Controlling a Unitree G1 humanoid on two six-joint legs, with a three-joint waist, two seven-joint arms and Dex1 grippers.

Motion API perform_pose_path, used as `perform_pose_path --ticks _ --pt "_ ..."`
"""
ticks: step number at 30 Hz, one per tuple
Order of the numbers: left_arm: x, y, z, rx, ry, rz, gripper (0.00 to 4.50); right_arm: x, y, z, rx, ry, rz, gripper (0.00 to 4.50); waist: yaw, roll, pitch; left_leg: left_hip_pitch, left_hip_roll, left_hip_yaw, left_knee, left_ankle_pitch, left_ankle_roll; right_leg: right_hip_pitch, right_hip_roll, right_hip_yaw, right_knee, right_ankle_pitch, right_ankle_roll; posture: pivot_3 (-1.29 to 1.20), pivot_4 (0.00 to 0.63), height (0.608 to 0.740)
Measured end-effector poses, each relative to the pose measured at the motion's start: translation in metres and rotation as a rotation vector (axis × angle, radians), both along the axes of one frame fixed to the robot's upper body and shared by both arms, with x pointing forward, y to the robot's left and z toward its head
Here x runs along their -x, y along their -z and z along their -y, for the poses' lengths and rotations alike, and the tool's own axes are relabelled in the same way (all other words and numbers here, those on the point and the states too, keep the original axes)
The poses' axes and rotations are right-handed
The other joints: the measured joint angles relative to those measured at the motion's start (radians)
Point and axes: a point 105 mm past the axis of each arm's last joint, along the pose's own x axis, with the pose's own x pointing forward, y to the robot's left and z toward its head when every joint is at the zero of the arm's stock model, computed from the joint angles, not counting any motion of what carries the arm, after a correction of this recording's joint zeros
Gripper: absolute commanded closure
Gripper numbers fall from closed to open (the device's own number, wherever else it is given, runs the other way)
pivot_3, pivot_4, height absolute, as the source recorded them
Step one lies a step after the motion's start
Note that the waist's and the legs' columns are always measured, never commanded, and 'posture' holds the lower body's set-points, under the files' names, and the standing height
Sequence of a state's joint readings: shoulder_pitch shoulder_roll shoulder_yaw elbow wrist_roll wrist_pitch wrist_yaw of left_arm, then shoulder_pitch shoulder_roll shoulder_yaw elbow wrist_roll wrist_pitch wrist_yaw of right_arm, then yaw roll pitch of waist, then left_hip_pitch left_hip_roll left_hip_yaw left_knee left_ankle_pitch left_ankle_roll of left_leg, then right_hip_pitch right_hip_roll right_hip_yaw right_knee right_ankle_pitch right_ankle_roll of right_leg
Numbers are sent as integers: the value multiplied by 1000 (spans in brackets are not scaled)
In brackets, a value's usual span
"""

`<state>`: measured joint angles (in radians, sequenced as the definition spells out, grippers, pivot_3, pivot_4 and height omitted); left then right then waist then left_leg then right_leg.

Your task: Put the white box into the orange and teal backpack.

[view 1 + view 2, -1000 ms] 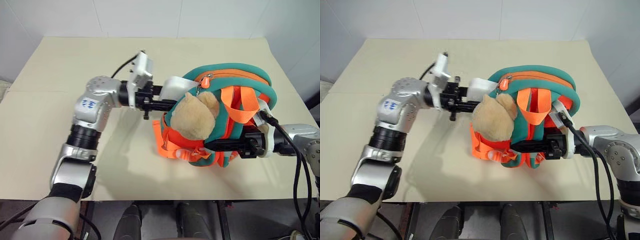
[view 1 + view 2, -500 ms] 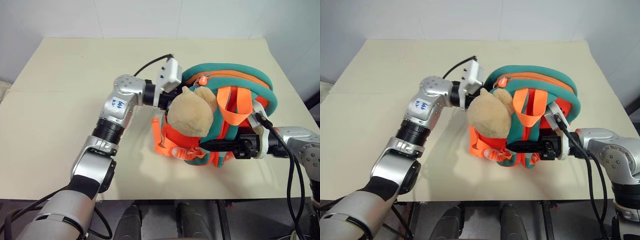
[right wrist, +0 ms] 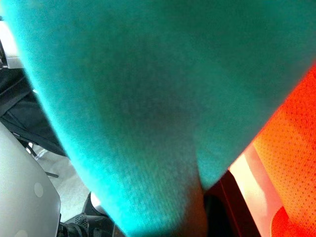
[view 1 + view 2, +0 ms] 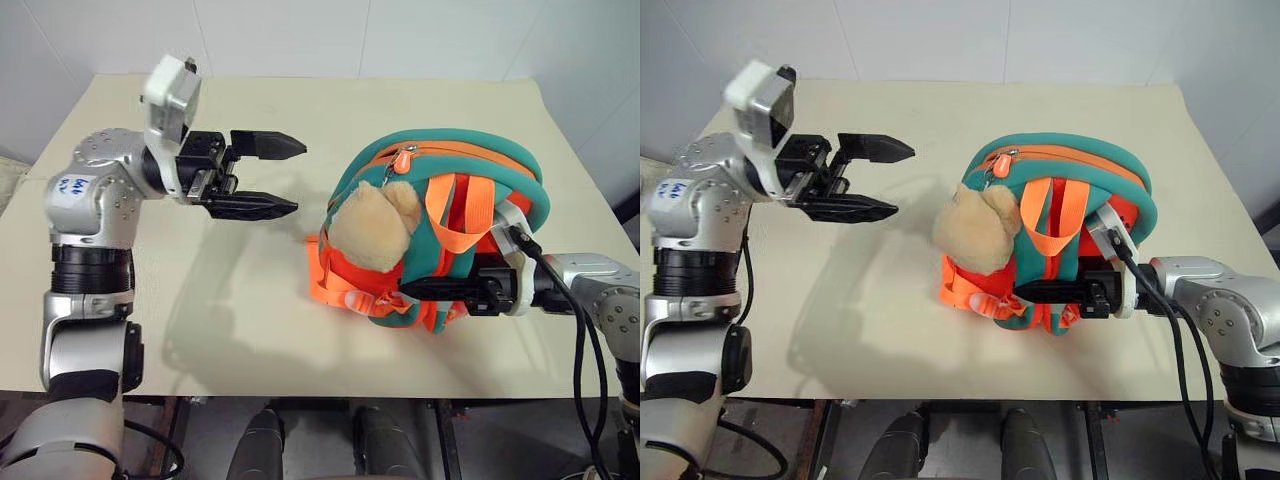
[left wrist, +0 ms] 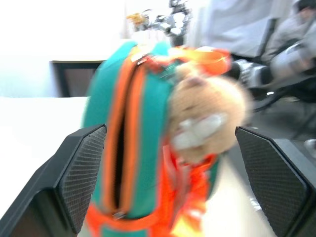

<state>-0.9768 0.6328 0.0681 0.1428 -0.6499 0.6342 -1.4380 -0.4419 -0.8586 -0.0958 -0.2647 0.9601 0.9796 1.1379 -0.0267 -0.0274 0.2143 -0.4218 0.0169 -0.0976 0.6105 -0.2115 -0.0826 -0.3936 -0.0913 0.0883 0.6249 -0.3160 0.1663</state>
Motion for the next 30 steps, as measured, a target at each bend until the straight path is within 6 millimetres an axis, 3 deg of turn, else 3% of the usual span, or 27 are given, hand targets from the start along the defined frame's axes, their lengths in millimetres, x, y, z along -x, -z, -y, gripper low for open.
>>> perform_pose_path --ticks 6,13,16,24,28,30 --pt "19 4 30 -25 102 23 38 -4 0 -1 -2 -5 9 4450 -1 0 0 1 0 0 1 0 0 0 0 0 1 0 0 0 150 740" --pt "14 19 54 -69 96 81 38 -6 0 -3 -8 -1 17 4450 -1 0 0 1 0 0 1 0 0 0 1 0 1 0 0 0 150 740" --pt "8 27 61 -111 67 160 634 -6 0 -4 -10 4 17 4450 0 0 0 0 0 0 1 0 0 0 1 0 1 0 0 0 150 740" --pt "1 25 62 -94 34 234 2949 -6 2 -5 -12 20 20 4450 -1 0 0 0 0 0 1 0 0 0 0 0 1 0 0 0 150 740" --pt "-4 15 48 -119 3 241 3841 -5 2 -6 -11 20 23 4450 -3 0 0 1 0 0 1 0 0 0 1 0 1 0 0 0 150 740" --pt "-6 9 37 -143 -18 249 4075 -5 3 -6 -11 21 22 4450 -4 0 0 1 0 0 1 0 0 0 1 0 1 0 0 0 150 740"
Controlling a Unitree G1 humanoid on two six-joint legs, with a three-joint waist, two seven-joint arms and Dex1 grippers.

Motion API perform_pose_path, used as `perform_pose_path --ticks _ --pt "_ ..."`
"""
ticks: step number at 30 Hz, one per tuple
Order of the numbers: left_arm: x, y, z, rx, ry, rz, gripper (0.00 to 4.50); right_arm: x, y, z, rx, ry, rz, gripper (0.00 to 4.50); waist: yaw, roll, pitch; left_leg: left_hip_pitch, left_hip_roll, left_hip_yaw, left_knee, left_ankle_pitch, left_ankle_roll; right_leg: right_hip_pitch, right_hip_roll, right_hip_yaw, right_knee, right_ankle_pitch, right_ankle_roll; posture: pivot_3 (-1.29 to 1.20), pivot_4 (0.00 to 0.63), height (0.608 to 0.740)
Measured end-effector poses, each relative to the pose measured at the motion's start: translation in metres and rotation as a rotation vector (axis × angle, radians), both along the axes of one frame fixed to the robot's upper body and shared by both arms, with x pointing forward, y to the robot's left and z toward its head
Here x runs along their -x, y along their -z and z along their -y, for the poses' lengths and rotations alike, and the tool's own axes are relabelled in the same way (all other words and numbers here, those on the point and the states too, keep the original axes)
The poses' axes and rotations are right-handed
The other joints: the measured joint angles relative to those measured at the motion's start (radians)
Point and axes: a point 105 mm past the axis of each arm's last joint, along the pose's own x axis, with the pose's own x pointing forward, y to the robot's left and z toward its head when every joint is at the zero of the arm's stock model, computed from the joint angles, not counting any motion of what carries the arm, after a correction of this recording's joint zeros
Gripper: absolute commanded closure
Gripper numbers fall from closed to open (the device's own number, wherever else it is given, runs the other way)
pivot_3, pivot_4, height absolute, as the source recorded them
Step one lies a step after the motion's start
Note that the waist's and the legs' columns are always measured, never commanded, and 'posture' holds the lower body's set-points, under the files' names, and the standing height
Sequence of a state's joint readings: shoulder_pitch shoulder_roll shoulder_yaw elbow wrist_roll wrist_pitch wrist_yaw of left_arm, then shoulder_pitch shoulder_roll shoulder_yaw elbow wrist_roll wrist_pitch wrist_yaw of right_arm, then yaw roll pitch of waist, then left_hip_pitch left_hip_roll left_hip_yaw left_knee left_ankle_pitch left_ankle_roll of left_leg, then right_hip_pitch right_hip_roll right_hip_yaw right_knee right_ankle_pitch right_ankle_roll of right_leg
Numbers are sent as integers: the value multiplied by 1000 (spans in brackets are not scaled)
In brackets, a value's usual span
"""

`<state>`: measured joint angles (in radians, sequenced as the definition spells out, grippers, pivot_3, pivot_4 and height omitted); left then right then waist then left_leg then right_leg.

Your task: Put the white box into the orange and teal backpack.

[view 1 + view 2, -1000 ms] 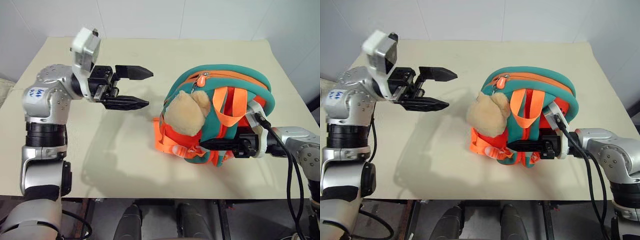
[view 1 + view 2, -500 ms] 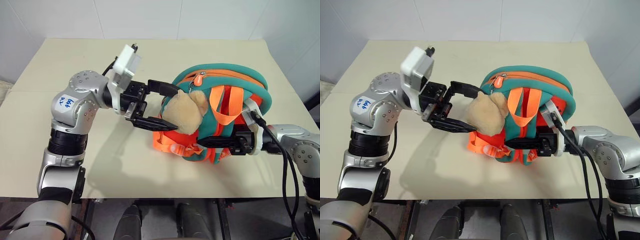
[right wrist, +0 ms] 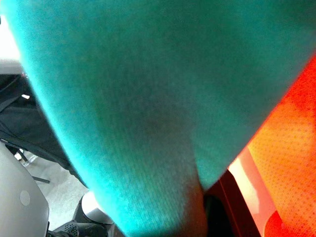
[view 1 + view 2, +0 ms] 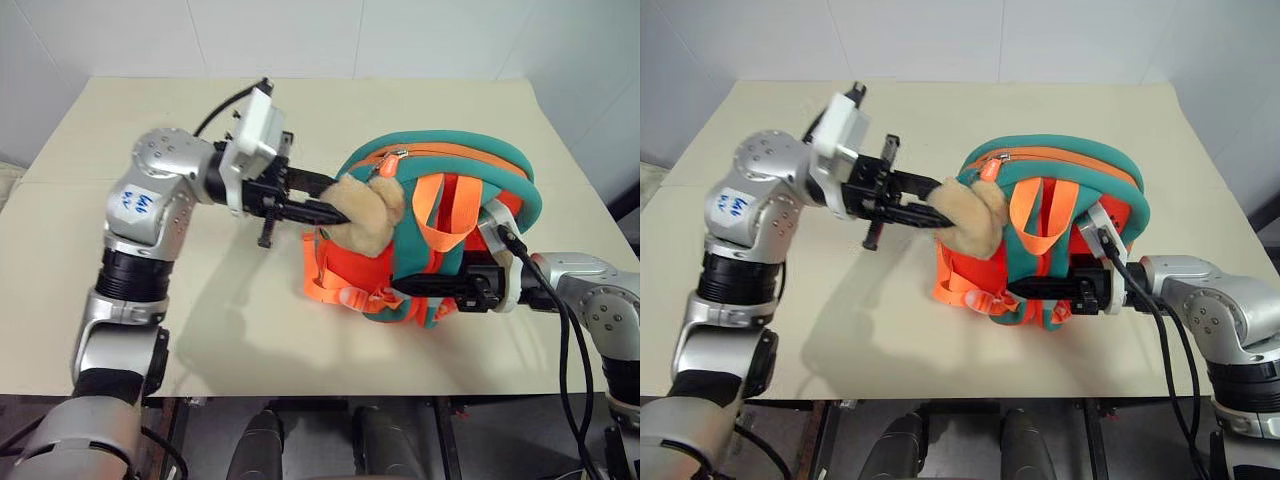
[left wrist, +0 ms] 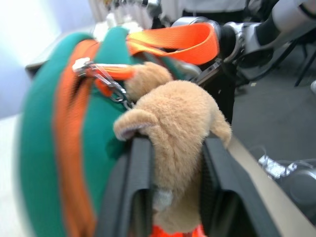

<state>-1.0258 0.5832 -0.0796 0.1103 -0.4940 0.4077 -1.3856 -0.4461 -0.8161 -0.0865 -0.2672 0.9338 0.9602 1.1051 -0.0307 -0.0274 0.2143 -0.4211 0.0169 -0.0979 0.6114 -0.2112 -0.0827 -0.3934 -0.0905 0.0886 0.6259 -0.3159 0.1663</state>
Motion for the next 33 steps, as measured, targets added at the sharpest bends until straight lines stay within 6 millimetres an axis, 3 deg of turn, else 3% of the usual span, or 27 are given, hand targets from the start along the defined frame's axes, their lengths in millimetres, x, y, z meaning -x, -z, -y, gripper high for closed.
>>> perform_pose_path --ticks 3,6,8,11,14,17,21,26,29,33 --pt "-9 -8 -19 -40 -54 -16 4075 0 0 -1 -2 2 1 4450 0 0 0 0 0 0 0 0 0 0 0 0 0 0 0 0 150 740" --pt "-25 -15 -55 -105 -186 -37 4075 0 0 -2 -11 0 -2 4450 -6 0 0 0 0 0 -1 0 0 0 0 0 0 0 -1 0 150 740" --pt "-40 -5 -73 -150 -275 -69 4075 0 -1 -2 -14 3 -1 4450 -3 1 0 1 0 0 -2 0 0 0 0 0 0 -1 -1 0 150 740" --pt "-59 24 -83 -149 -342 -202 4075 0 -1 -4 -24 5 0 4450 1 1 0 0 0 0 -1 0 0 -1 0 0 0 0 -1 0 150 740" --pt "-67 45 -85 -134 -358 -289 4075 -1 -1 -6 -30 15 1 4450 2 0 0 0 0 0 -1 0 0 -1 0 0 0 -1 -1 0 150 740" --pt "-67 80 -84 -160 -357 -369 4075 0 0 -7 -35 25 0 4450 1 0 0 0 0 0 -2 0 0 -1 0 0 0 -1 -1 0 150 740" --pt "-54 130 -63 -168 -275 -476 4075 -4 0 -7 -62 74 7 4450 0 0 0 0 1 0 -1 0 0 -1 1 0 1 -1 -1 0 150 740" --pt "-42 129 -48 -141 -238 -398 4075 -17 -3 -11 -77 158 82 4450 3 0 0 0 1 -1 0 0 0 -1 1 0 2 -1 -1 0 150 740" --pt "-31 120 -47 -111 -224 -370 4085 -26 -6 -9 -46 225 178 3530 2 0 0 0 1 -1 -1 0 0 -1 1 0 2 -1 -1 0 150 740" --pt "-26 98 -64 -60 -285 -321 2809 -21 -14 -3 -53 245 236 2181 2 0 0 0 1 -1 -1 0 0 -1 2 0 2 -1 -1 0 150 740"
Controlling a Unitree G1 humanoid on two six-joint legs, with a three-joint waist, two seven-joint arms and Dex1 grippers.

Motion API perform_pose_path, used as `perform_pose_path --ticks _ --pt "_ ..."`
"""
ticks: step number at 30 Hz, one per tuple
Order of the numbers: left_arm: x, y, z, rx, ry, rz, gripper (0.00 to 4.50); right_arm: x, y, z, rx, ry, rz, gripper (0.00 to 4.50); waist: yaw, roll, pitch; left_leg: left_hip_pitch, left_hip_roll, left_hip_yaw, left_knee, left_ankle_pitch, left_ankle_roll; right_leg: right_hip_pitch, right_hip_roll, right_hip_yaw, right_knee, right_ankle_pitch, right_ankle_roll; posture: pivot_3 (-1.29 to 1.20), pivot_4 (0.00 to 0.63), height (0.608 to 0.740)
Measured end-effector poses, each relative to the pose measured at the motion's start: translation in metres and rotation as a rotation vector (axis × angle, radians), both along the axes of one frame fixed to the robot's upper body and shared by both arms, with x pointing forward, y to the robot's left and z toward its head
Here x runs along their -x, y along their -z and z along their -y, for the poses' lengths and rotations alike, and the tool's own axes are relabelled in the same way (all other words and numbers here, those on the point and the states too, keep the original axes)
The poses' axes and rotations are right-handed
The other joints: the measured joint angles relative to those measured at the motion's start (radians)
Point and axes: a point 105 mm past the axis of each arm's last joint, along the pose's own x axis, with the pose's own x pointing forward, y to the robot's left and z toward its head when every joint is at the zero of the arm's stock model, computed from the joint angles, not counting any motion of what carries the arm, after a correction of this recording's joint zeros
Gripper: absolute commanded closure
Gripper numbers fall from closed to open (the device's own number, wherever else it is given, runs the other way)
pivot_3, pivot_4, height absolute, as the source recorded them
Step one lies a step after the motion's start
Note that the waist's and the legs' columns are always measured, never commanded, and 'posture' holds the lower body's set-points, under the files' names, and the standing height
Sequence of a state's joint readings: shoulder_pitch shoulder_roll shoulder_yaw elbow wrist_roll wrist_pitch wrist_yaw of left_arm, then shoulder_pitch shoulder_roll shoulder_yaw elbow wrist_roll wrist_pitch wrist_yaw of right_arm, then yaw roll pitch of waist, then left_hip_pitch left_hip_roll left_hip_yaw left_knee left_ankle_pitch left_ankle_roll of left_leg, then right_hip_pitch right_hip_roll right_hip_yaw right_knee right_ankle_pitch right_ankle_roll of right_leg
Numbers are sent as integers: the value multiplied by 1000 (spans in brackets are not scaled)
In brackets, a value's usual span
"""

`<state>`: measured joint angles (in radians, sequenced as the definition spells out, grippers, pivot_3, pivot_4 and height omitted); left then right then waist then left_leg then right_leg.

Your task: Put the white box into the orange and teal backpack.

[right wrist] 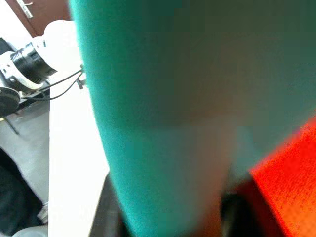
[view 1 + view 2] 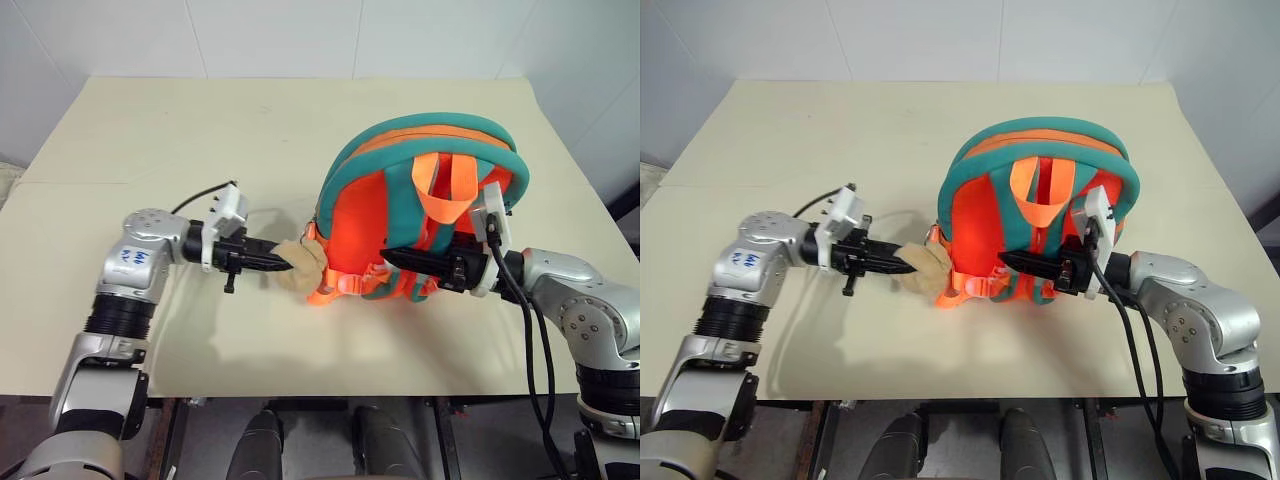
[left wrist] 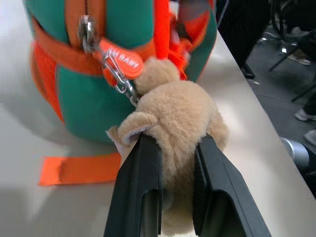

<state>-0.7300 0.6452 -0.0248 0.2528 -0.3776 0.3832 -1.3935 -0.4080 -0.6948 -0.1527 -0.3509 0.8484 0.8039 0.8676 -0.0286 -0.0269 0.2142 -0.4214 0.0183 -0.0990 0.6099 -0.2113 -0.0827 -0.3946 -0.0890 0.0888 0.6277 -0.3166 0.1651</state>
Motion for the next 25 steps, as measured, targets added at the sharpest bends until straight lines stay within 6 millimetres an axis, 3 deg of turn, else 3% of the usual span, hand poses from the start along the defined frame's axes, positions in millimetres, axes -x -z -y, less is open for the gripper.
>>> perform_pose_path --ticks 3,6,9,15,25 --pt "5 -9 -17 10 -58 43 1816 8 -10 15 20 29 49 1154 1 0 0 0 0 0 0 0 0 1 0 0 -1 0 0 0 150 740" --pt "11 -4 -28 2 -99 30 872 16 -20 33 41 72 79 154 1 0 0 0 0 0 0 0 0 1 0 0 -1 0 0 0 150 740" --pt "14 1 -38 2 -145 39 37 24 -21 53 64 115 78 0 2 0 0 0 0 0 0 0 0 1 0 0 -1 0 -1 0 150 740" --pt "20 0 -61 32 -243 61 37 37 -5 99 205 213 59 0 2 0 0 1 0 1 0 0 0 2 0 0 -2 0 -1 0 150 740" --pt "42 11 -67 17 -264 31 37 22 13 140 265 313 69 0 -2 0 0 3 1 3 1 0 0 3 -1 1 -2 0 -4 0 150 740"
